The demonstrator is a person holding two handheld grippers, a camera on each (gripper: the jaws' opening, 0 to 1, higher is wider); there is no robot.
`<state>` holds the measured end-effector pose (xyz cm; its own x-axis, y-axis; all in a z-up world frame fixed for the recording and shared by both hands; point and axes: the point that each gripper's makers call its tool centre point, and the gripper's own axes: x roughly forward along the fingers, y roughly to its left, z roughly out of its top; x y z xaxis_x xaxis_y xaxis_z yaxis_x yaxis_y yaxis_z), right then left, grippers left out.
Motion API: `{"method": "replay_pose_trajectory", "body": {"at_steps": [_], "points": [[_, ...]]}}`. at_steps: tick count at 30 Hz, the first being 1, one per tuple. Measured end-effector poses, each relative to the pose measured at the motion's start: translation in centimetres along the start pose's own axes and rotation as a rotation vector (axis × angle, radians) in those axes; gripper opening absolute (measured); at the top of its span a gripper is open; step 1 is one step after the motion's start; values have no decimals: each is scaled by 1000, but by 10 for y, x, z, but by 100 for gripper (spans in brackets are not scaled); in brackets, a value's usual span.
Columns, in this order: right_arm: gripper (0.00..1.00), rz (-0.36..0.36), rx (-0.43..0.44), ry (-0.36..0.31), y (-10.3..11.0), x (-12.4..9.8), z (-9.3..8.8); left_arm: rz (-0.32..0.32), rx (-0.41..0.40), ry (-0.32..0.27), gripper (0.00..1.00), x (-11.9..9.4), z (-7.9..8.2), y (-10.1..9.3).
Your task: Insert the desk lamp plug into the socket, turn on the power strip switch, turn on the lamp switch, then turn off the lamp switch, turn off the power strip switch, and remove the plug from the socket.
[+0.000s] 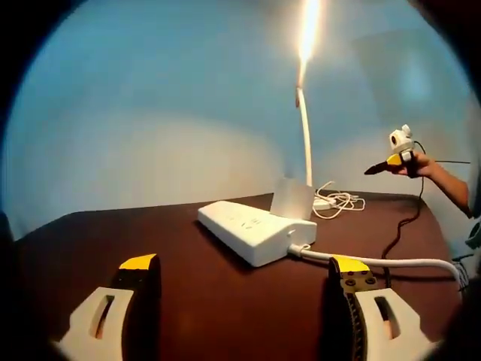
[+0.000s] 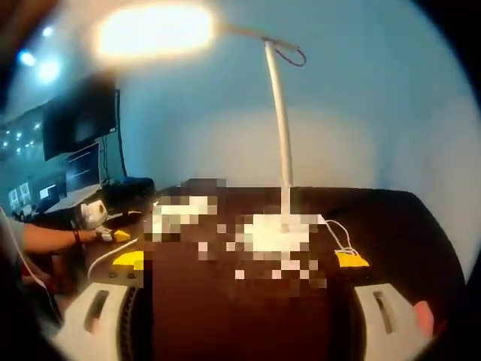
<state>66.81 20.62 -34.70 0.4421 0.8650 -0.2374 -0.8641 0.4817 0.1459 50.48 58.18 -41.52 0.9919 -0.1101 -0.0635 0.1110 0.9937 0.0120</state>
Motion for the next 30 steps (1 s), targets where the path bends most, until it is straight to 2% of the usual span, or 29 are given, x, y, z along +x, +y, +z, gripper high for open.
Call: {"method": "replay_pose_trajectory", "body": {"at_steps": [2, 5, 12, 17, 24, 30], "points": [[96, -15, 30, -24, -4, -5, -5, -1, 0, 5, 89, 0, -1, 0], [96, -28, 68, -11, -7, -9, -18, -5, 2, 5, 89, 0, -1, 0], [96, -82, 94, 12, -9, -13, -37, -12, 7, 10, 89, 0, -2, 2], [96, -117, 72, 37, -7, -17, -56, -19, 13, 19, 89, -1, -3, -1], [96, -148, 103, 6, -32, -24, -64, -49, 11, 12, 89, -1, -1, -8], [96, -158, 77, -27, -35, -21, -71, -62, 17, 12, 89, -1, 0, -14]]}}
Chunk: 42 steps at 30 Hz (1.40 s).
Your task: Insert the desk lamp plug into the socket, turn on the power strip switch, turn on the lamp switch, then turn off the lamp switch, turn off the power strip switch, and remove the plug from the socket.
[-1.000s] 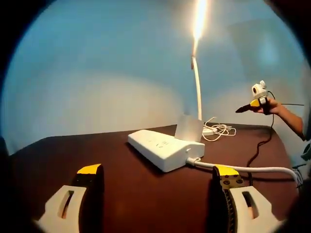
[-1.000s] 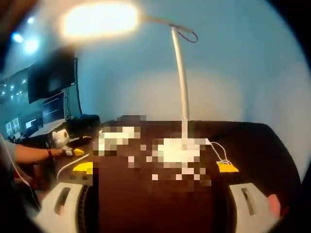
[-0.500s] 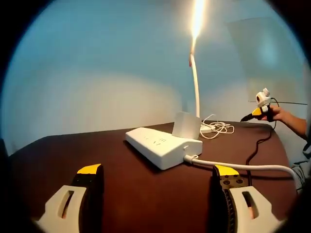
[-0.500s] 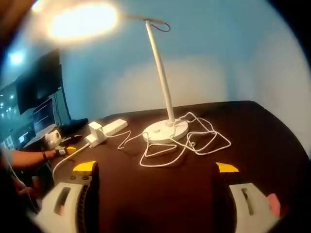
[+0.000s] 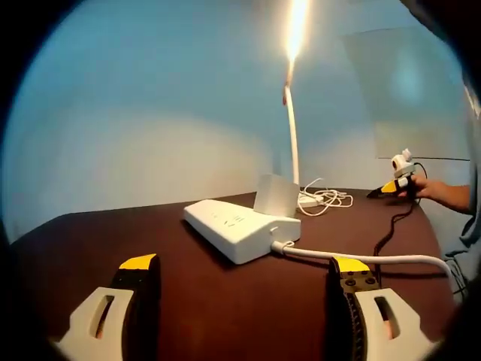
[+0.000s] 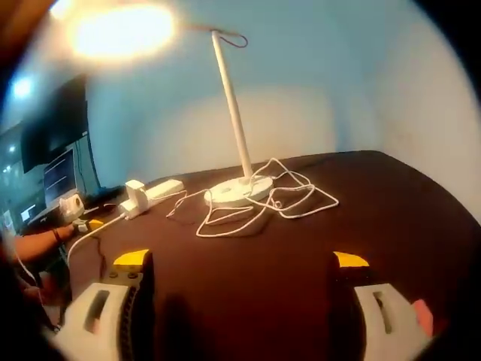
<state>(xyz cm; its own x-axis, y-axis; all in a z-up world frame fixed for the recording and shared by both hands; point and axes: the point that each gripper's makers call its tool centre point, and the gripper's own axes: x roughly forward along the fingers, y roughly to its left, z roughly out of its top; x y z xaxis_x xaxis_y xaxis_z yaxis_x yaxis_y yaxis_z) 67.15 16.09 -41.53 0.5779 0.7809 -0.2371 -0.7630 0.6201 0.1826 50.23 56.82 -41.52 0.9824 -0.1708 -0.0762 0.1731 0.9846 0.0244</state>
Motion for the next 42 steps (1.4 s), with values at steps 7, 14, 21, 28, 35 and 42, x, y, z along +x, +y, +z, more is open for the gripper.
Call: {"method": "replay_pose_trajectory", "body": {"at_steps": [7, 14, 21, 28, 35, 42], "points": [[95, 4, -113, -34, 0, 2, 7, 3, 2, 4, 89, -1, -1, -1], [91, 0, -139, -87, 4, -2, 13, 0, -8, 4, 89, 1, -4, 3], [89, -6, -109, -60, 5, -3, 8, 2, 1, -4, 89, 0, -4, 1], [67, 38, -84, -28, 15, -1, 9, -2, 14, -17, 89, 0, -2, 0], [61, 48, -127, -26, 20, 9, 27, -7, 16, -22, 89, -1, -1, -2], [50, 70, -128, -22, 18, 27, 48, -4, 19, -25, 89, 0, 0, -2]]}}
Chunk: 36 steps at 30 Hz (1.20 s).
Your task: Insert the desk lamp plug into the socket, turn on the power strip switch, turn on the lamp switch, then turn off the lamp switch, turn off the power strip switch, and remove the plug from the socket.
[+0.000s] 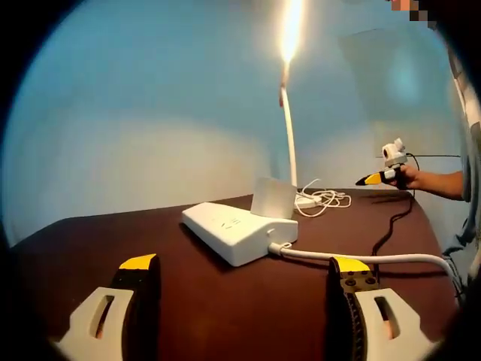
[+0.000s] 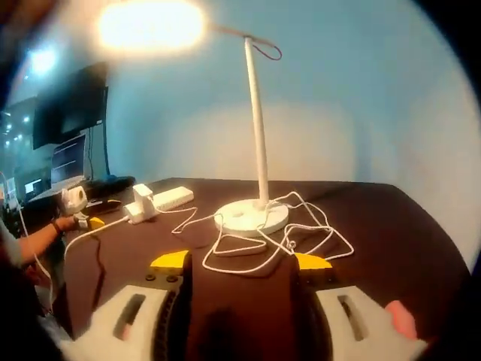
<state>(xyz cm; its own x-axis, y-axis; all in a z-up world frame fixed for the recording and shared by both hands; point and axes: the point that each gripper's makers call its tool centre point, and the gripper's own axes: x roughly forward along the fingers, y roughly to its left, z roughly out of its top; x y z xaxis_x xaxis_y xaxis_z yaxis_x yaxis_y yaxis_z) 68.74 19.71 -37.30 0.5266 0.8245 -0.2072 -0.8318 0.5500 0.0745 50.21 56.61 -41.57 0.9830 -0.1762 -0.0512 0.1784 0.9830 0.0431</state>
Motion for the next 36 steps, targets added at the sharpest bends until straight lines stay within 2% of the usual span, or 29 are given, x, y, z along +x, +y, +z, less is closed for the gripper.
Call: {"method": "replay_pose_trajectory", "body": {"at_steps": [8, 12, 19, 26, 36], "points": [[41, 25, -46, -23, -2, 24, 30, 3, -3, 1, 89, 1, 0, 1], [40, 37, -66, -30, -8, 38, 39, 2, -6, 1, 89, 1, 0, 0], [33, 69, -65, -62, -11, 65, 61, 11, -12, 2, 89, 1, 0, 2], [28, 87, -94, -32, -13, 94, 60, 15, -20, 7, 89, 1, -1, 4], [12, 137, -92, -2, -5, 127, 52, 15, -23, 7, 89, 1, -1, 4]]}}
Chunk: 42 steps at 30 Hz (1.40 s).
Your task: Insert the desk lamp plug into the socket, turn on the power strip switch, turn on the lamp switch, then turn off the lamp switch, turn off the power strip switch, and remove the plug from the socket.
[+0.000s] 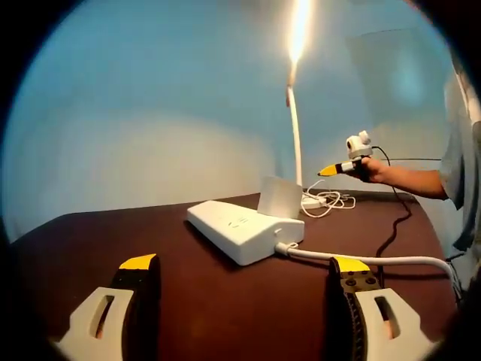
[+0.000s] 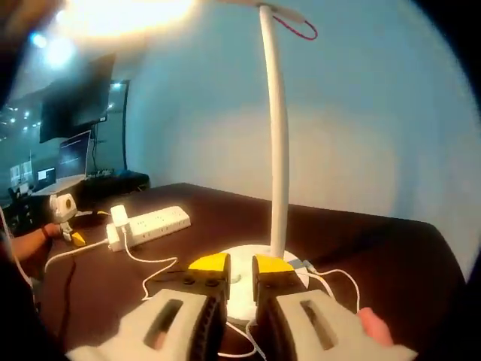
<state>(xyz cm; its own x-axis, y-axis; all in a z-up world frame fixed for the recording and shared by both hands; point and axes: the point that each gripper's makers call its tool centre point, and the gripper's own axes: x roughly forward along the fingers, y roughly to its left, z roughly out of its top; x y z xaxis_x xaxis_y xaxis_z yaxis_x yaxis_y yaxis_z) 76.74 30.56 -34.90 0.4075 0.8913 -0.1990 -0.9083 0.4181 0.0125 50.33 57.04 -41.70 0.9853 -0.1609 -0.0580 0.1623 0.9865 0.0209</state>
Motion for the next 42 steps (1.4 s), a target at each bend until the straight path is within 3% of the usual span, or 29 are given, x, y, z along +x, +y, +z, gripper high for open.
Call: {"method": "replay_pose_trajectory", "body": {"at_steps": [11, 17, 25, 29, 35, 37, 39, 42], "points": [[3, 47, 11, 43, 5, 33, -17, 8, 0, 0, 89, -1, 0, 2], [3, 59, -23, 103, 8, 47, -36, 9, 3, 1, 89, 0, 5, -18], [3, 59, -28, 126, 7, 57, -49, 10, -1, 0, 89, -4, 3, -7], [2, 56, -113, 128, 9, 56, -49, 11, -1, 4, 89, -4, 1, -3], [2, 47, -139, 133, 8, 61, -54, 19, -2, 6, 89, -4, 0, 2], [3, 46, -120, 153, 7, 61, -54, 17, -1, 9, 89, -3, 0, 0], [3, 58, -5, 162, 11, 57, -52, 17, -4, 6, 89, -4, 0, 3], [3, 45, -9, 169, 15, 54, -52, 17, -3, 7, 89, -5, -1, 4]]}}
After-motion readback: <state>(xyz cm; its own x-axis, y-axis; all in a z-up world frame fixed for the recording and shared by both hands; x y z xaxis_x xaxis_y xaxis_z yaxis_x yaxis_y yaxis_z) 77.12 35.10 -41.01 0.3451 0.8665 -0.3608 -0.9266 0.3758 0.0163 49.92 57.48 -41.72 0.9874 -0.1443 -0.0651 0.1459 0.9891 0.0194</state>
